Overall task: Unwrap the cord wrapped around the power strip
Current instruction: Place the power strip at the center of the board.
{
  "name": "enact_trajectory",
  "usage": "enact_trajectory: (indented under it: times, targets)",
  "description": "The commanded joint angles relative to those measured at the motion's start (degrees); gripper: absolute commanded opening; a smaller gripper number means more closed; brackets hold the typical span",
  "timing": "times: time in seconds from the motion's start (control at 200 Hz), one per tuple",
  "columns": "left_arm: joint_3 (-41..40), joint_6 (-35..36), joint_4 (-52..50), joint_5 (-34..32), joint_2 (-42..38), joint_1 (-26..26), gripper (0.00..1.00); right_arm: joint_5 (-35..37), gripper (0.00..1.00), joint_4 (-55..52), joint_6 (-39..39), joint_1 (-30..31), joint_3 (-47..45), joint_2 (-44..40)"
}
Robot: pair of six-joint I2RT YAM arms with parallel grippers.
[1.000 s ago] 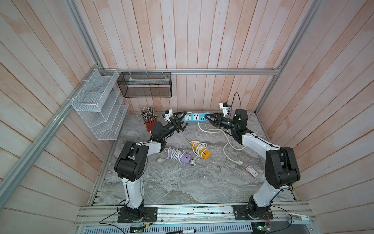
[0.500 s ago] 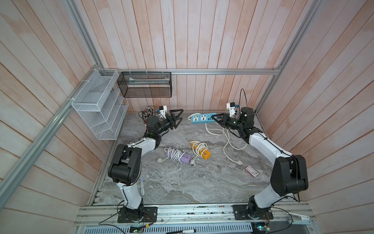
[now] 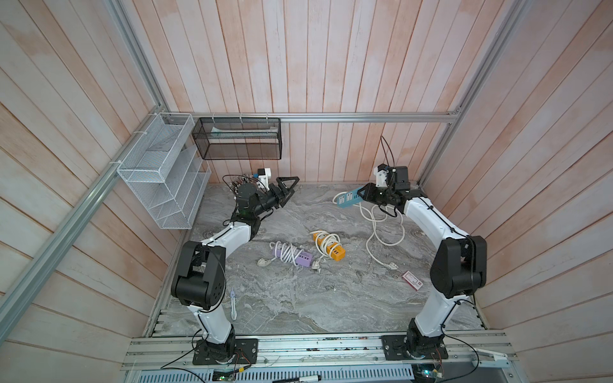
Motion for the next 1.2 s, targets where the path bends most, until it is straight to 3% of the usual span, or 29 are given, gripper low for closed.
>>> enact_trajectory:
  times: [0.0,0.155,0.33,0.505,0.7,0.805,0.94,1.195]
  targets:
    - [-1.5,0.7,1.0,1.2,-0.9,0.1,0.99,-10.3,0.07,12.2,7.6,0.1,1.0,3.9]
    - [-2.7,-0.1,2.3,1.2,-1.0,0.3,0.99,-14.1,0.07,28.5,18.5,1.8,1.7,11.5]
    - [-3.6,-1.4,4.0,1.3,-0.5,0.5,0.99,-10.2,0.10,36.3,24.1,6.0,5.6,18.6]
    - [-4.0,-1.8,4.8,1.3,-0.5,0.8,1.00,-6.7,0.20,35.1,23.7,10.2,8.9,23.4]
    - [-4.8,-2.0,5.0,1.6,-0.9,1.7,1.00,-8.0,0.59,34.5,22.3,12.2,4.1,23.7]
    - [-5.4,-2.7,6.2,1.4,-0.7,2.1,1.00,-7.8,0.72,31.5,19.3,13.2,2.6,22.9]
    - [-5.5,-3.3,6.8,1.3,-0.8,2.1,1.00,-8.0,0.78,26.5,15.4,13.4,2.3,21.7]
    - [-6.7,-3.2,6.8,1.6,-2.1,3.2,1.00,-9.0,0.80,17.5,7.5,12.9,1.7,18.2]
